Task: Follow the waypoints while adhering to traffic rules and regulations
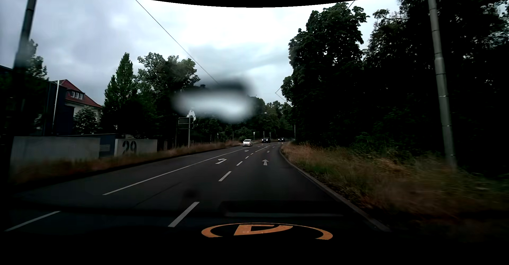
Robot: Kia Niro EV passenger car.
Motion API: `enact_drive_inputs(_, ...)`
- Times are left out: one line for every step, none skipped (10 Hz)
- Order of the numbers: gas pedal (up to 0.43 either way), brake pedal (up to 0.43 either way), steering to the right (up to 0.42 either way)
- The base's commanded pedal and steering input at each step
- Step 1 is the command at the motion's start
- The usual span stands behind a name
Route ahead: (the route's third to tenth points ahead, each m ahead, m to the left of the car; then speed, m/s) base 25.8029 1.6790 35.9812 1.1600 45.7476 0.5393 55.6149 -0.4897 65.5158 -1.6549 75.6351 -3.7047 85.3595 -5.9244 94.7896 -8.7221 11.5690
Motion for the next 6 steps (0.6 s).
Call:
enact_drive_inputs(0.280, 0.000, 0.012)
enact_drive_inputs(0.280, 0.000, 0.009)
enact_drive_inputs(0.268, 0.000, 0.009)
enact_drive_inputs(0.260, 0.000, 0.009)
enact_drive_inputs(0.260, 0.000, 0.009)
enact_drive_inputs(0.248, 0.000, 0.008)
